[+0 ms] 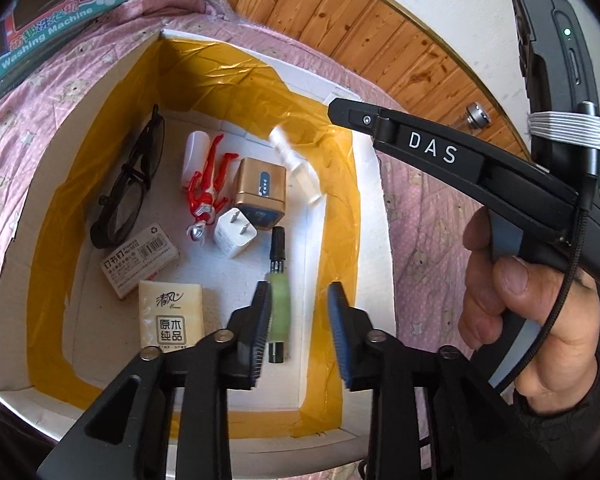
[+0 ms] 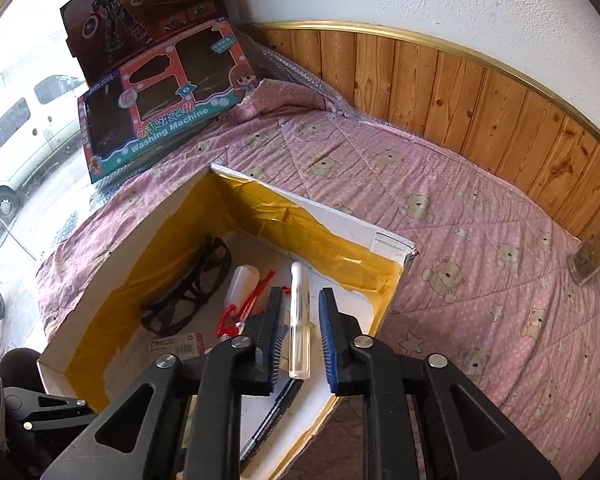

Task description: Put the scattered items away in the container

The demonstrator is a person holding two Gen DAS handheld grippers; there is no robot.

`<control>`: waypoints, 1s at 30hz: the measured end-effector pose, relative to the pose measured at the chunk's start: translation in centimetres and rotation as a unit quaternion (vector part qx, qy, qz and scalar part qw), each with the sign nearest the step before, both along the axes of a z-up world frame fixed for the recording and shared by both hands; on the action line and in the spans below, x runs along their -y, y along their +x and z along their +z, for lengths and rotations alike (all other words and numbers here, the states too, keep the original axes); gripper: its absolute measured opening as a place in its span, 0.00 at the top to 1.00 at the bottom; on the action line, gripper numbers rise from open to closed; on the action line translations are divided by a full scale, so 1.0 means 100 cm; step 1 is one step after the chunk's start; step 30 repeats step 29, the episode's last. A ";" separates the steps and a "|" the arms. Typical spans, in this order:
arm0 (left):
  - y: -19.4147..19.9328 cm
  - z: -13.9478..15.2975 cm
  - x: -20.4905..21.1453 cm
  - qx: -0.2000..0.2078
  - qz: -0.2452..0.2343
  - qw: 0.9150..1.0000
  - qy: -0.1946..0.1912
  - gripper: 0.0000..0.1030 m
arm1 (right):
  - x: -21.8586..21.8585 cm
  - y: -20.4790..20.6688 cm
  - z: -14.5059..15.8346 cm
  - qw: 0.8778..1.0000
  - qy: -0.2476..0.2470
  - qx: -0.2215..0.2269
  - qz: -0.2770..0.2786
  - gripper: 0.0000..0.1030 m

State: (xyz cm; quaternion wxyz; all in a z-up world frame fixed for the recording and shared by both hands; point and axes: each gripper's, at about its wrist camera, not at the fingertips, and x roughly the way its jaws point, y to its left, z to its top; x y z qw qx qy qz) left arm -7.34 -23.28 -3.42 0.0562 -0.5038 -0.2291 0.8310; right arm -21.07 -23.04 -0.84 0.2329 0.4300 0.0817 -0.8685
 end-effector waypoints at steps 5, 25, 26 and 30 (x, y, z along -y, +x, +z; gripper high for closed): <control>0.003 0.007 0.002 -0.007 0.005 0.999 -0.031 0.60 | -0.006 0.010 0.007 1.000 -0.011 -0.002 0.005 0.77; 0.046 0.042 0.000 -0.042 0.028 0.992 -0.115 0.41 | -0.004 0.132 0.023 0.957 0.198 0.003 0.211 0.50; 0.048 0.044 0.001 -0.046 0.029 0.992 -0.118 0.41 | -0.004 0.134 0.021 0.955 0.206 0.004 0.213 0.50; 0.055 0.050 0.004 -0.048 0.030 0.992 -0.113 0.41 | -0.002 0.140 0.017 0.950 0.220 0.011 0.220 0.50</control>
